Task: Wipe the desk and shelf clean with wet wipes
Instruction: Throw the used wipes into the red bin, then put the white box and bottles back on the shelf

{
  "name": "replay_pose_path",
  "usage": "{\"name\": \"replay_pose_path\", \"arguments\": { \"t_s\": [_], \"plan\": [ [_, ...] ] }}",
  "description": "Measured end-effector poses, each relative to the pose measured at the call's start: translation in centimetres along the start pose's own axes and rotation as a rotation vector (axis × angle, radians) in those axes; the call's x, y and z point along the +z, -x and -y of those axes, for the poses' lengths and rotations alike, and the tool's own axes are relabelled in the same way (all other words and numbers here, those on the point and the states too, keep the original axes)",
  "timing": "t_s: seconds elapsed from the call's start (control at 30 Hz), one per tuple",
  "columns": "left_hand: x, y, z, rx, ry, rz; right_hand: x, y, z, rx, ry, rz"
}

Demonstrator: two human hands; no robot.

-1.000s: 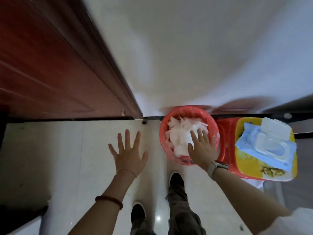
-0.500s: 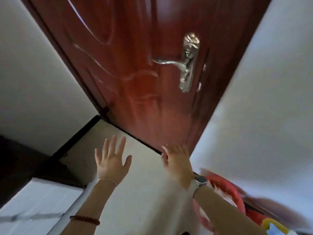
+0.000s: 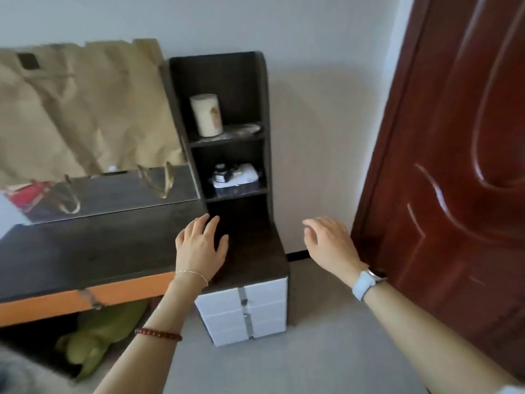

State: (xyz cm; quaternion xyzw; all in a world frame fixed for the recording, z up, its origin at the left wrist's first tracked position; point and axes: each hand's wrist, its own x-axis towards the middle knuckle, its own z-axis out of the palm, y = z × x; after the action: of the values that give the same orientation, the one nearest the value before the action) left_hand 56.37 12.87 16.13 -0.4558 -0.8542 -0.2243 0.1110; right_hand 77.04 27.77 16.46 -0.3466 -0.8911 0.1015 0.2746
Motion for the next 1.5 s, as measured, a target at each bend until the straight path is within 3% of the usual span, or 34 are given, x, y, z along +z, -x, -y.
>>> {"name": "replay_pose_path", "arguments": {
  "t_s": [0.2, 0.47, 0.77, 0.93, 1.17, 1.5],
  "plan": [
    [-2.4, -1.3, 9.3, -0.13, 0.026, -0.037, 5.8, -4.5, 7.9, -0.088, -0.087, 0.168],
    [1.1, -6.9, 12.3, -0.139, 0.157, -0.066, 11.6, -12.2, 8.3, -0.047, -0.113, 0.294],
    [10.9, -21.8, 11.0, -0.06, 0.347, 0.105, 20.5, -26.0, 2.3, 0.165, -0.149, 0.227],
    [16.8, -28.4, 9.9, -0.21, 0.43, 0.192, 25.0, -32.2, 0.3, 0.299, -0.011, 0.237],
    [22.0, -33.9, 9.5, -0.446, 0.306, 0.271, 29.1, -36.0, 0.3, 0.441, 0.131, 0.239],
    [25.0, -35.0, 11.1, -0.507, 0.363, 0.185, 30.0, -36.2, -0.1, 0.561, 0.092, 0.186]
  ]
}}
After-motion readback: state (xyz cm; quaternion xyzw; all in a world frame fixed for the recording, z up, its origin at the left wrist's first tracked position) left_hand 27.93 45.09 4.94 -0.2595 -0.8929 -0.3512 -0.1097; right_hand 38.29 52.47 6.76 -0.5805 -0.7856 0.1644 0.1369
